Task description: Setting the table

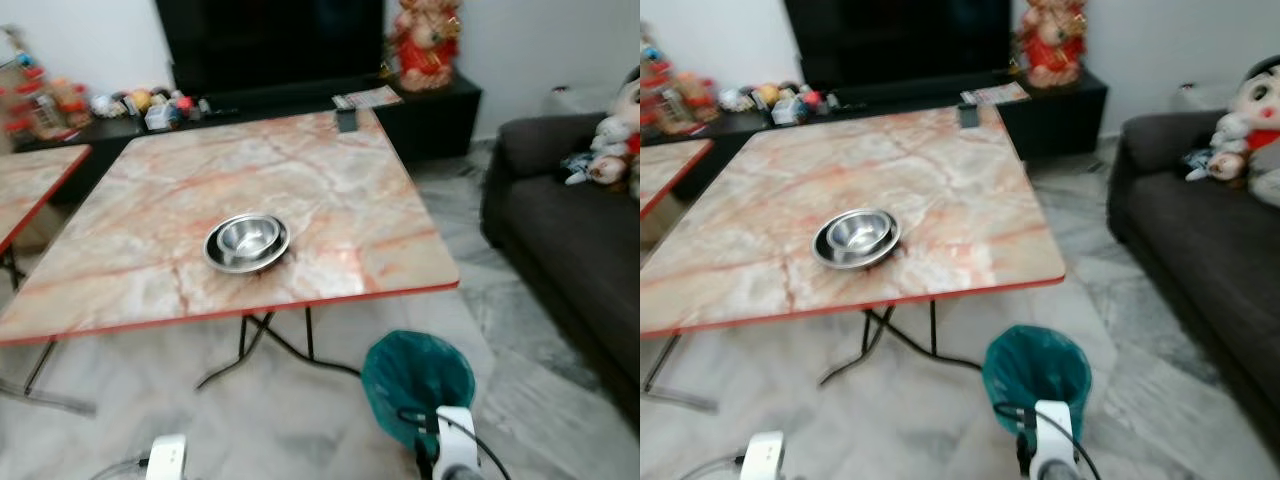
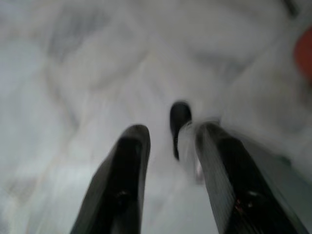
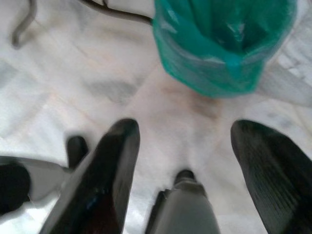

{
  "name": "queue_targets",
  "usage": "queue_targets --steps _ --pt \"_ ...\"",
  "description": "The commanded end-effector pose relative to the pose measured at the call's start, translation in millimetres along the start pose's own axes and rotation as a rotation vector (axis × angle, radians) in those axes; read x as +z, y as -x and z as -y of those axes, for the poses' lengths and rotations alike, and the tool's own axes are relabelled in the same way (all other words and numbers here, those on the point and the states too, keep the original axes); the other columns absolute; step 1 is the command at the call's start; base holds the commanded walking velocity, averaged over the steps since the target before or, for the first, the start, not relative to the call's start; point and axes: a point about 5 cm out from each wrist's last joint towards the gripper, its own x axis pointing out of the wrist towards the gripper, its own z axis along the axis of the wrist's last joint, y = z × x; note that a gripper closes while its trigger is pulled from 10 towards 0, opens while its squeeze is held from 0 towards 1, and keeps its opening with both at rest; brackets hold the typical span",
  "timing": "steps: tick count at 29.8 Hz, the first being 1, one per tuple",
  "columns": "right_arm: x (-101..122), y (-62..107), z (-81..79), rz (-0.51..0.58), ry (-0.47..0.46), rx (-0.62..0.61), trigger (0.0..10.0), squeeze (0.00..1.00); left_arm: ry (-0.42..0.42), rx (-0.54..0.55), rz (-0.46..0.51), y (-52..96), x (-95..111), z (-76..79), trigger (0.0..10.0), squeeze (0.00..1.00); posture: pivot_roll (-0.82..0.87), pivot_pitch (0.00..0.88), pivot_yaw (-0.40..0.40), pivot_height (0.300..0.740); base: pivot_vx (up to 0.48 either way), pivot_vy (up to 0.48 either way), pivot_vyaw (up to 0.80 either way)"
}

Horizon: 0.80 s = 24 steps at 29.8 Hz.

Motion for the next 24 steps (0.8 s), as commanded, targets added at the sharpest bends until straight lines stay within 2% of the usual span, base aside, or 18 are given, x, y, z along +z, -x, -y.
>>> queue_targets --steps 1,8,17,24 --pt "12.0 -2.3 -5.3 0.034 -0.003 0.015 10.0 0.00 0.000 0.027 -0.025 1.7 -4.8 -8.1 10.0 0.00 -0.01 0.000 0.090 0.723 0.000 0.472 0.00" --pt "15.5 -2.9 -5.0 0.044 0.020 0.011 10.0 0.00 0.015 0.029 -0.025 0.9 -4.8 -5.0 10.0 0.00 -0.01 0.000 0.086 0.723 0.000 0.464 0.00" --pt "20.0 -3.6 -2.6 0.055 0.019 0.012 10.0 0.00 0.030 0.033 -0.023 0.5 -4.5 -3.1 10.0 0.00 0.00 0.002 0.072 0.723 0.000 0.459 0.64" --pt "21.3 -3.8 -2.5 0.057 0.041 0.009 10.0 0.00 0.042 0.036 -0.026 0.5 -6.2 -1.8 10.0 0.00 0.01 0.018 0.063 0.723 0.000 0.443 0.07"
